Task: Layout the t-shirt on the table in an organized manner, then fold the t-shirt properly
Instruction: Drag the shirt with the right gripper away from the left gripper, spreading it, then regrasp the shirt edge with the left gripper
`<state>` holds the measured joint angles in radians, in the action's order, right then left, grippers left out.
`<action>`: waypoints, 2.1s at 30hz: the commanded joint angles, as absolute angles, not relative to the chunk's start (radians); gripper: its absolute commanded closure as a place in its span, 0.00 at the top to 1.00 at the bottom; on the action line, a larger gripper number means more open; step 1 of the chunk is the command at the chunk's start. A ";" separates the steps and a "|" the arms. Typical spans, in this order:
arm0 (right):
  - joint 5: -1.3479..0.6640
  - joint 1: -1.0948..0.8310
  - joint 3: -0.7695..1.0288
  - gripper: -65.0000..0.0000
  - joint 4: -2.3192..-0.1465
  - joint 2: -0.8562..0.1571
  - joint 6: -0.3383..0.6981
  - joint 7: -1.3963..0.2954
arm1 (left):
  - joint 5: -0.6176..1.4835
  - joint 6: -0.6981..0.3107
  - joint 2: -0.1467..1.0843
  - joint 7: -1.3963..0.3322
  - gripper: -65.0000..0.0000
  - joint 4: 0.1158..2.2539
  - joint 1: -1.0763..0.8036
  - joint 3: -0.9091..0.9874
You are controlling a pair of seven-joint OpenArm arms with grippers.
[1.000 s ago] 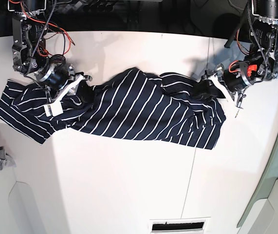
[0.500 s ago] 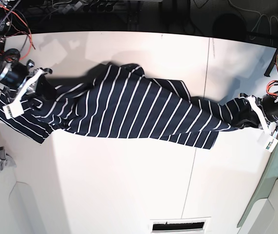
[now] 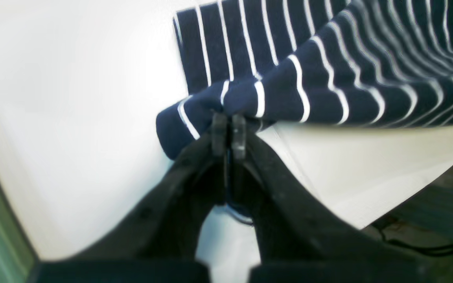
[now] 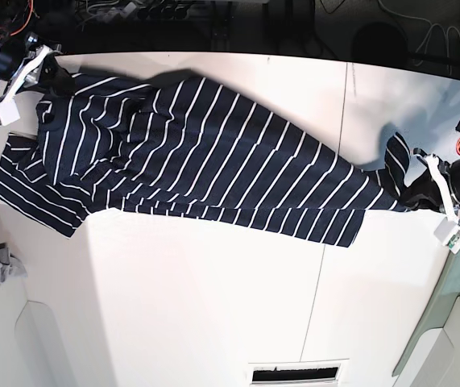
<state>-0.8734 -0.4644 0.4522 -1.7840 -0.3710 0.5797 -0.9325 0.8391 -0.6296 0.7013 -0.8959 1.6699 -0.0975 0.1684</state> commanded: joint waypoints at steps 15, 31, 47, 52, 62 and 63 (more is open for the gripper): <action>-0.719 -0.595 0.459 0.43 -1.793 -0.384 0.554 -0.846 | 0.849 -0.632 0.723 -0.864 0.10 1.627 -0.103 0.178; -0.818 -0.588 0.815 0.44 -1.793 -0.388 0.547 -0.803 | 0.966 -0.593 0.717 -0.932 0.44 1.615 -0.103 0.178; -0.870 -0.480 0.586 0.51 -1.541 -0.360 0.581 -0.756 | 0.891 -0.595 0.482 -0.850 0.51 1.615 -0.216 0.178; -0.805 -0.413 0.515 0.51 -1.540 -0.356 0.579 -0.754 | 0.810 -0.582 0.420 -0.772 0.51 1.608 -0.216 0.178; -0.717 -0.348 0.398 0.31 -1.534 -0.295 0.579 -0.704 | 0.757 -0.575 0.371 -0.653 0.47 1.478 -0.214 0.176; -0.705 -0.345 0.385 0.22 -1.534 -0.287 0.579 -0.692 | 0.752 -0.575 0.371 -0.643 0.41 1.459 -0.213 0.176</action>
